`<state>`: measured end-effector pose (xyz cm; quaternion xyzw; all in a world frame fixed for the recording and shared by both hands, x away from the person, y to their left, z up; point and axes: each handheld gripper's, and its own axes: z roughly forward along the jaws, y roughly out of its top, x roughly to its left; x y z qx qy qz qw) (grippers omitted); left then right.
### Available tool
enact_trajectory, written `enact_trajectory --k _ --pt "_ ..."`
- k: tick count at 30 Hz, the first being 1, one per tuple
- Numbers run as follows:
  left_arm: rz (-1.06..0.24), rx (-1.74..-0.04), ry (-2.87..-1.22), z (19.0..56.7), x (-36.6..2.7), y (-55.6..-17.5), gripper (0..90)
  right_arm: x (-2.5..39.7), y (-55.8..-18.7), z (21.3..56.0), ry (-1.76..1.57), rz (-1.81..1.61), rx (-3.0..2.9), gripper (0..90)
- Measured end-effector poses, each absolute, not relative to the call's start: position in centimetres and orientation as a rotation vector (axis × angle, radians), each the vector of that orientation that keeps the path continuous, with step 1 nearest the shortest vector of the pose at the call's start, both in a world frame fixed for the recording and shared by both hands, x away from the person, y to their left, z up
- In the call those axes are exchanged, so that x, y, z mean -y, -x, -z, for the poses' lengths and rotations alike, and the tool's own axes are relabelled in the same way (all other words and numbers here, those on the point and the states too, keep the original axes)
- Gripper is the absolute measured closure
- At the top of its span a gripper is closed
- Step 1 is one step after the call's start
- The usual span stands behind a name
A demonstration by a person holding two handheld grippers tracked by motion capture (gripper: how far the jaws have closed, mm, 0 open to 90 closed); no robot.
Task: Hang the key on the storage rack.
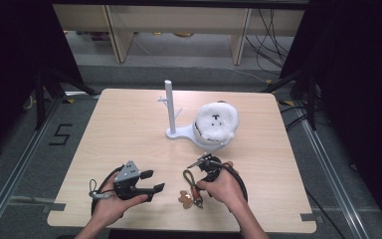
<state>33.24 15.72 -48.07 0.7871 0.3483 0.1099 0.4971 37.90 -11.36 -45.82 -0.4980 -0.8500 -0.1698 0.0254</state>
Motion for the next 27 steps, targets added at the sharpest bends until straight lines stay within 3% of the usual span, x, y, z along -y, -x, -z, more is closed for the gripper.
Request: enact_trajectory --k 14,27 --pt "-0.27 -0.84 -1.914 48.1 -15.9 -33.2 34.2 9.8 -37.9 46.6 1.521 0.437 2.678 62.7" --pt "-0.259 -0.835 -1.904 48.2 -15.9 -33.2 34.2 9.5 -37.9 47.1 1.524 0.411 2.692 68.3"
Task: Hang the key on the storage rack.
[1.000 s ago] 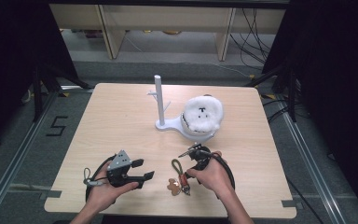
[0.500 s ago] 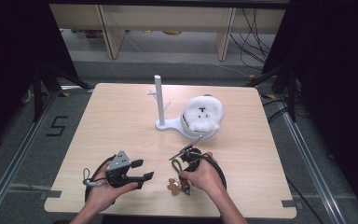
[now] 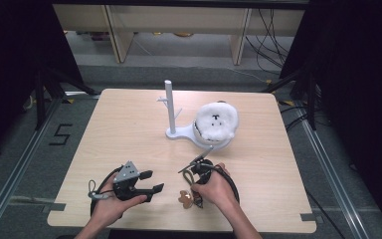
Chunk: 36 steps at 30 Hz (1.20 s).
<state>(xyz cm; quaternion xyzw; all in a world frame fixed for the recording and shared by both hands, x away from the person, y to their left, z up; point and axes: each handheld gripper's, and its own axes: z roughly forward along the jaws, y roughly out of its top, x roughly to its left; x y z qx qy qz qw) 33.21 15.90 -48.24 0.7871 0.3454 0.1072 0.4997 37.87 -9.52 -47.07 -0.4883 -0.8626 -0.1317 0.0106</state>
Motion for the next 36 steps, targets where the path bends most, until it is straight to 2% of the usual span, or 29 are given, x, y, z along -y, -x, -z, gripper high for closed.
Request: enact_trajectory --k 13,24,28,32,36 --pt "-0.269 -0.843 -1.918 48.17 -15.88 -33.12 34.2 9.33 -37.95 46.93 1.497 0.411 2.645 62.9" --pt "-0.268 -0.838 -1.909 48.31 -15.89 -33.16 34.2 9.14 -37.9 47.49 1.499 0.371 2.682 63.3" --pt "-0.268 -0.842 -1.917 48.3 -15.97 -33.14 34.2 8.82 -37.76 47.73 1.491 0.356 2.694 65.1" --pt "-0.265 -0.842 -1.915 48.34 -16.02 -33.14 34.3 8.75 -37.82 47.69 1.469 0.349 2.702 73.4" --pt "-0.259 -0.842 -1.915 48.36 -16.13 -33.17 34.4 8.99 -37.91 47.71 1.446 0.379 2.673 76.0"
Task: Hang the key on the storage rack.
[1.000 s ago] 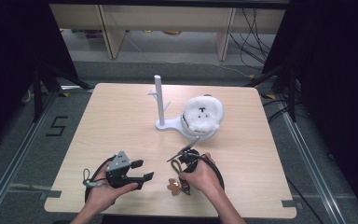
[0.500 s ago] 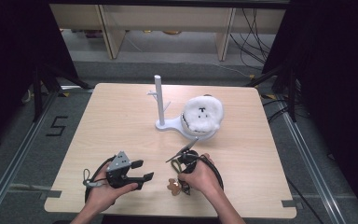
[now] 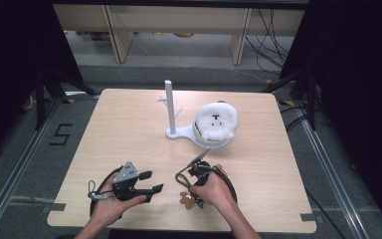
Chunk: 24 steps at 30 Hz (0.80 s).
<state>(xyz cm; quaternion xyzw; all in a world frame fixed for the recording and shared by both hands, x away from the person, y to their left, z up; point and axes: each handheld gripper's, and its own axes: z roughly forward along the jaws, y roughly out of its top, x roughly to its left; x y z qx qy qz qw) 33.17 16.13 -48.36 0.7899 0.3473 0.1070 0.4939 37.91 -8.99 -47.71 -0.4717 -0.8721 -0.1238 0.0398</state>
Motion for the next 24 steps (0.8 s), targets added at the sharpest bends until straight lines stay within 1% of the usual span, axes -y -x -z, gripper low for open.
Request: enact_trajectory --k 2,6,7,11,20,22,24 --pt "-0.261 -0.847 -1.91 48.4 -16.1 -33.1 34.7 9.3 -38.0 47.5 1.436 0.407 2.655 78.6" --pt "-0.26 -0.85 -1.905 48.4 -16.1 -33.2 35.0 10.2 -38.1 47.0 1.428 0.506 2.686 79.8" --pt "-0.253 -0.85 -1.897 48.5 -16.1 -33.2 35.0 10.5 -38.2 47.1 1.382 0.572 2.711 79.9" --pt "-0.261 -0.855 -1.895 48.4 -16.3 -33.2 35.1 11.0 -37.9 46.7 1.408 0.632 2.67 80.2" --pt "-0.251 -0.856 -1.859 48.1 -16.6 -33.3 36.4 12.2 -37.3 45.6 1.43 0.915 2.628 80.2" --pt "-0.259 -0.864 -1.851 47.9 -16.6 -33.3 36.7 12.5 -37.4 45.6 1.334 1.037 2.654 80.2" --pt "-0.252 -0.861 -1.837 47.8 -16.7 -33.3 37.2 12.6 -37.0 45.4 1.392 1.067 2.64 80.2"
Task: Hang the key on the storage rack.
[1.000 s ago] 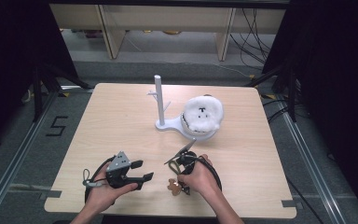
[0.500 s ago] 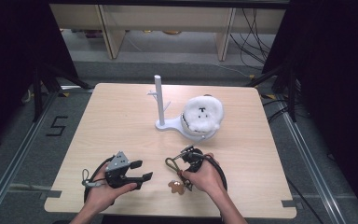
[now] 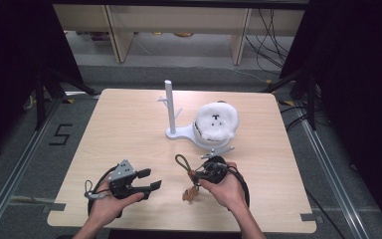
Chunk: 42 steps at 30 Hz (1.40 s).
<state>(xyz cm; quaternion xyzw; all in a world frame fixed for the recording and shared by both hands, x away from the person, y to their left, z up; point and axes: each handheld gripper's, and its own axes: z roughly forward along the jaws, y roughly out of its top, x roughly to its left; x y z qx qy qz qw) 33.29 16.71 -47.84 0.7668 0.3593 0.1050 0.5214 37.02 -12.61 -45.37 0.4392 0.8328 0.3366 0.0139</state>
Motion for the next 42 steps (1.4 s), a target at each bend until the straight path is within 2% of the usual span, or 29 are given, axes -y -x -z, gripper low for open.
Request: enact_trajectory --k 14,20,28,42 --pt "-0.204 -0.841 -1.697 46.0 -16.6 -33.5 42.8 13.1 -36.1 45.6 -1.096 -1.513 -2.361 80.1" --pt "-0.152 -0.82 -1.646 44.7 -15.9 -34.3 50.4 12.9 -35.6 45.4 -1.051 -1.638 -2.251 80.1" --pt "-0.097 -0.828 -1.583 43.7 -15.2 -35.6 59.6 12.6 -35.4 45.4 -0.98 -1.715 -2.161 80.0" --pt "-0.03 -0.83 -1.56 43.6 -14.0 -37.5 65.6 12.1 -35.3 45.4 -0.953 -1.727 -2.139 80.1"
